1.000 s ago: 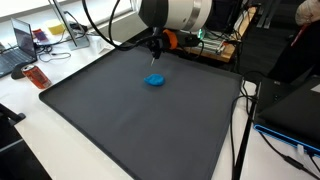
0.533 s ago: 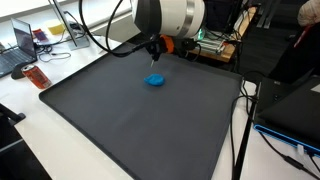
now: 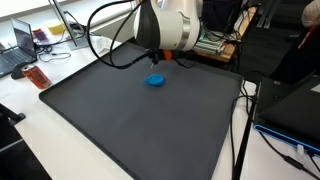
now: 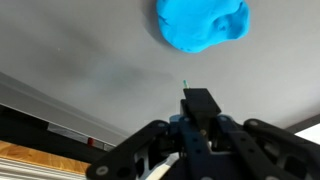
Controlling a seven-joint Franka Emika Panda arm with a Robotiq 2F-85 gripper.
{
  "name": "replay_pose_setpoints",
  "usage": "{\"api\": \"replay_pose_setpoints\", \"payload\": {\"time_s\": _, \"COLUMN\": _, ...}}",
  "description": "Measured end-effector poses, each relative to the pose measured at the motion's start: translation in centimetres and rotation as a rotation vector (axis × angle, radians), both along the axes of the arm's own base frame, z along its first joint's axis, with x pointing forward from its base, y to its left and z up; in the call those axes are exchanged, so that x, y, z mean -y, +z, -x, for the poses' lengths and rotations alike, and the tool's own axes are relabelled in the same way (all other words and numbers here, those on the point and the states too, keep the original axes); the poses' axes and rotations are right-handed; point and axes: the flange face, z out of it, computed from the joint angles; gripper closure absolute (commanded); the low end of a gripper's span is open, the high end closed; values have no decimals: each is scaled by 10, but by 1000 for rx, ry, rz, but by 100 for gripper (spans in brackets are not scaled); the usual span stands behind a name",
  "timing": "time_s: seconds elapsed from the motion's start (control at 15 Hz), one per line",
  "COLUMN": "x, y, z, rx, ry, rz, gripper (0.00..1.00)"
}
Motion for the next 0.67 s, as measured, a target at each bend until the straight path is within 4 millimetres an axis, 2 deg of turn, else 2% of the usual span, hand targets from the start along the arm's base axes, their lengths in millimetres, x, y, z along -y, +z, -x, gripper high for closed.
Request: {"api": "replay_pose_setpoints", "payload": {"time_s": 0.67, "x": 2, "y": -12, "z": 3, "rx": 11, "ry": -20, "rz": 81, "gripper": 97}}
